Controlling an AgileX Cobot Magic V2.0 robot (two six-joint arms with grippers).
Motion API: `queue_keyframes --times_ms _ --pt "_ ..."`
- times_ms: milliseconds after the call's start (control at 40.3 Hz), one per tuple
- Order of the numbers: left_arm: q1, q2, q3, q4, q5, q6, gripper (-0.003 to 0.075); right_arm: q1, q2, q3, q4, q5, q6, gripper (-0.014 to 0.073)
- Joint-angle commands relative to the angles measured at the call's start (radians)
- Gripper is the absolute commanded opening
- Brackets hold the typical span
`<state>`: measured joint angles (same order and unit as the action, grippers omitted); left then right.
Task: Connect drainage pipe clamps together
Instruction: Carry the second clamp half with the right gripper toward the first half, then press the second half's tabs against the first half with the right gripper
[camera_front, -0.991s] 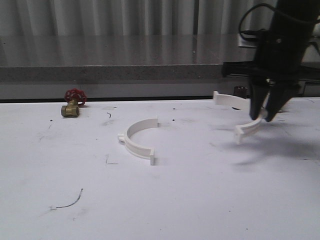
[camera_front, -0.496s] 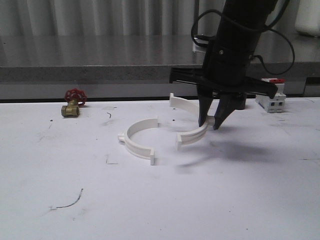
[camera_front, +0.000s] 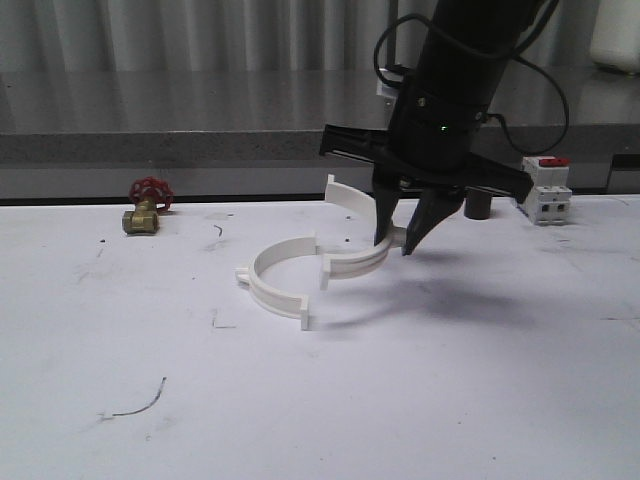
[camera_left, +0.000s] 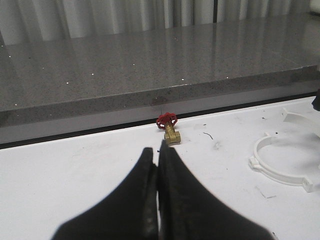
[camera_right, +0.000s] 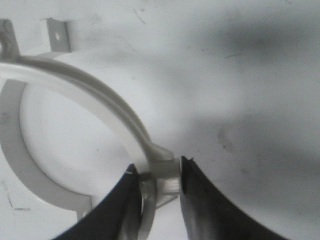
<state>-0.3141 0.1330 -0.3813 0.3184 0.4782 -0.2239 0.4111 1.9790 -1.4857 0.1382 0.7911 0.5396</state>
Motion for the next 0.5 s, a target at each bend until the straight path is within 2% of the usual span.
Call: queue_keyframes --times_ms 0,471 --pt "0.002 0.012 -0.028 0.010 -0.086 -0.001 -0.0020 0.004 -0.031 -0.026 0.017 -0.034 0.002 0.0211" --pt "0.002 0.014 -0.028 0.010 -0.086 -0.001 -0.0020 0.005 0.024 -0.026 0.025 -0.067 0.003 0.0211"
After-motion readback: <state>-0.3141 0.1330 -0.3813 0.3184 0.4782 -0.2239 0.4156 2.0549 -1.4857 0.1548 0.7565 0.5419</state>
